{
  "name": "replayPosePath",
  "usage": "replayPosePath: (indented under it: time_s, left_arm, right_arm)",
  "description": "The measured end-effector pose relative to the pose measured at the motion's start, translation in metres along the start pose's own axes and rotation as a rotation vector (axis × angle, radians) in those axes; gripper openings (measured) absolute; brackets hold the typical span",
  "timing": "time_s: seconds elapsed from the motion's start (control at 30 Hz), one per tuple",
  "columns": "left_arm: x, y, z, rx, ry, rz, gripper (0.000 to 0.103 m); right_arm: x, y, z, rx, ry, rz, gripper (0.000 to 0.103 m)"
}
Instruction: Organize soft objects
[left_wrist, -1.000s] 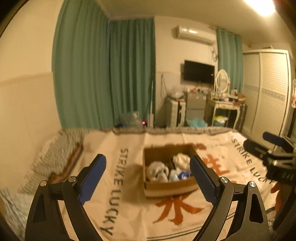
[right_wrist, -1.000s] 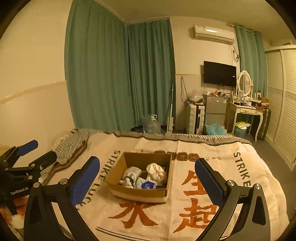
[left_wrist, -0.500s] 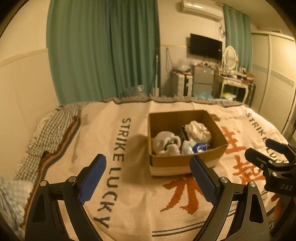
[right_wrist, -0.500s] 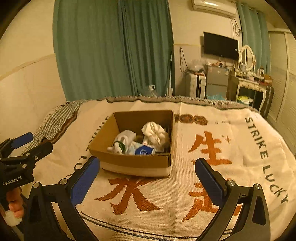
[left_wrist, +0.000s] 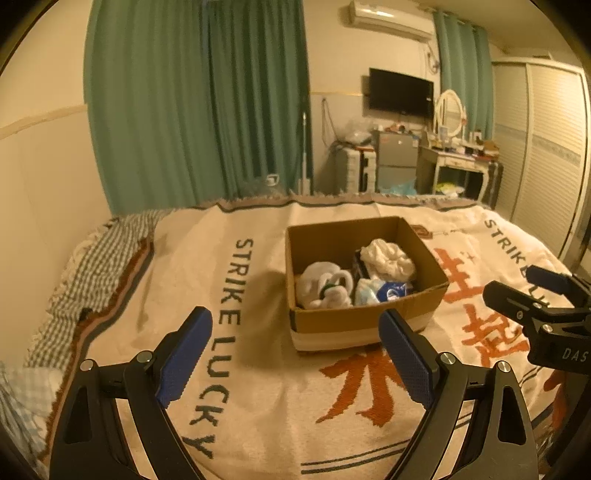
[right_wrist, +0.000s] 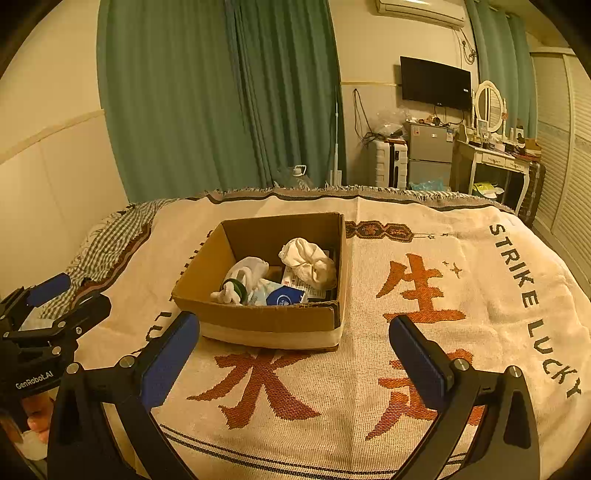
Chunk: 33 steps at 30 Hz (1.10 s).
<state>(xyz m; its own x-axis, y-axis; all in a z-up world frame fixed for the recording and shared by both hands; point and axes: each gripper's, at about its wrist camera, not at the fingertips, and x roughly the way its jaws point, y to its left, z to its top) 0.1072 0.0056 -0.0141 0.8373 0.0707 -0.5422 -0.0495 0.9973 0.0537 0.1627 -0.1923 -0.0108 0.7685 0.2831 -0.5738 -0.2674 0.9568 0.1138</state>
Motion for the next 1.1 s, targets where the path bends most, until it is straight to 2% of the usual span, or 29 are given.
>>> replayPosePath:
  time_s: [1.1]
  left_arm:
    - [0.0023,-0.002,-0.0003,-0.007,0.013,-0.016,0.093]
  right_arm:
    - [0.0023,0.0039,-0.0012,-0.005,0.008,-0.004,0.103]
